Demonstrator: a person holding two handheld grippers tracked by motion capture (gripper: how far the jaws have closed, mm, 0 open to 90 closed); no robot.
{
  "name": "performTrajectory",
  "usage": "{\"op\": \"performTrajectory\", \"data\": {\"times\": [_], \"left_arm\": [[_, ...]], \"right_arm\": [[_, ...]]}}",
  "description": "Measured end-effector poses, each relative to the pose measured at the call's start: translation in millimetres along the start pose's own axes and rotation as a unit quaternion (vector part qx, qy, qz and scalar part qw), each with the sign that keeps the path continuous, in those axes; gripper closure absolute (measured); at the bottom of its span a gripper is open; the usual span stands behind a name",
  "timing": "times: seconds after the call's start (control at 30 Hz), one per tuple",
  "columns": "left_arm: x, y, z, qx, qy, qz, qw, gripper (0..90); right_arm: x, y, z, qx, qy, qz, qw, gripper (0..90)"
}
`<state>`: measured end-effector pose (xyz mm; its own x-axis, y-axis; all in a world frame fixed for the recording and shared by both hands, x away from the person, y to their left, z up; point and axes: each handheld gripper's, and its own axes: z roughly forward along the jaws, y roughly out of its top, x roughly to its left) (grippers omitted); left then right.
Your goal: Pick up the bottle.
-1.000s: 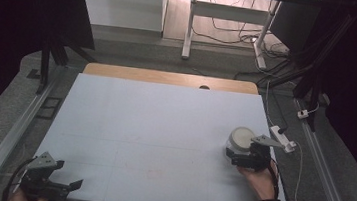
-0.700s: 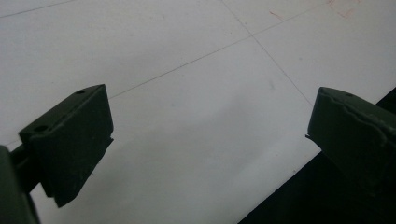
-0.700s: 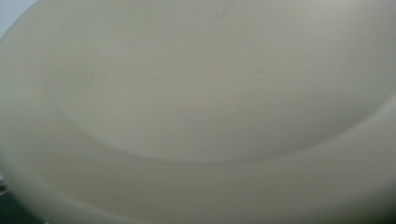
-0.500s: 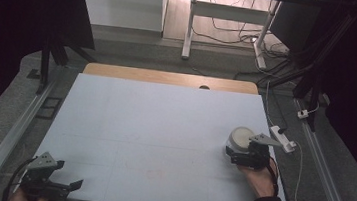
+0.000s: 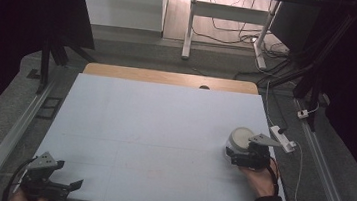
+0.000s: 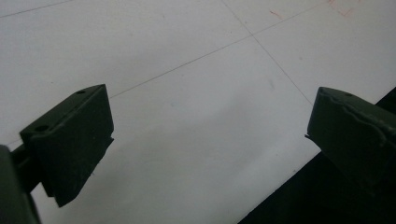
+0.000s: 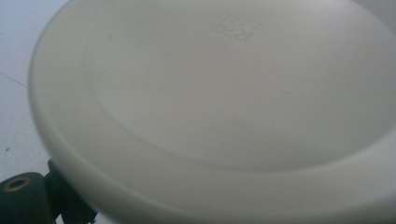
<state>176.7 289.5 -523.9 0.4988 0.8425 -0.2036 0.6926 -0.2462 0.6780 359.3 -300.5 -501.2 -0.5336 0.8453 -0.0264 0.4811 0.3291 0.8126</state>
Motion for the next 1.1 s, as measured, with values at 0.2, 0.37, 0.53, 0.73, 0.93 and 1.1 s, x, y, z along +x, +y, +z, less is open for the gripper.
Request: {"op": "performTrajectory", "data": {"times": [0.2,0.37,0.53,0.73,0.93,1.1], "left_arm": [[0.0,0.0,-0.1,0.0,0.0,0.0,1.0,1.4],[0.2,0.1,-0.2,0.001,0.0,0.0,1.0,1.4],[0.3,0.1,-0.1,0.001,0.0,-0.001,1.0,1.4],[0.4,0.2,0.1,0.002,0.0,-0.002,1.0,1.4],[0.6,0.1,-0.1,0.002,0.0,-0.002,1.0,1.4],[0.9,0.1,0.0,0.001,-0.001,-0.003,1.0,1.4]], "right_arm": [[3.7,3.2,-2.0,-0.002,0.015,-0.008,0.9999,6.6],[9.5,7.9,-5.4,-0.012,0.035,-0.017,0.9992,6.6],[18.2,13.4,-7.7,-0.015,0.048,-0.029,0.9983,6.6],[30.3,21.9,-10.5,-0.029,0.07,-0.037,0.9965,6.6],[48.6,32.5,-9.1,-0.036,0.101,-0.041,0.9934,6.6],[65.0,40.3,-4.8,-0.035,0.121,-0.056,0.9904,6.6]]}}
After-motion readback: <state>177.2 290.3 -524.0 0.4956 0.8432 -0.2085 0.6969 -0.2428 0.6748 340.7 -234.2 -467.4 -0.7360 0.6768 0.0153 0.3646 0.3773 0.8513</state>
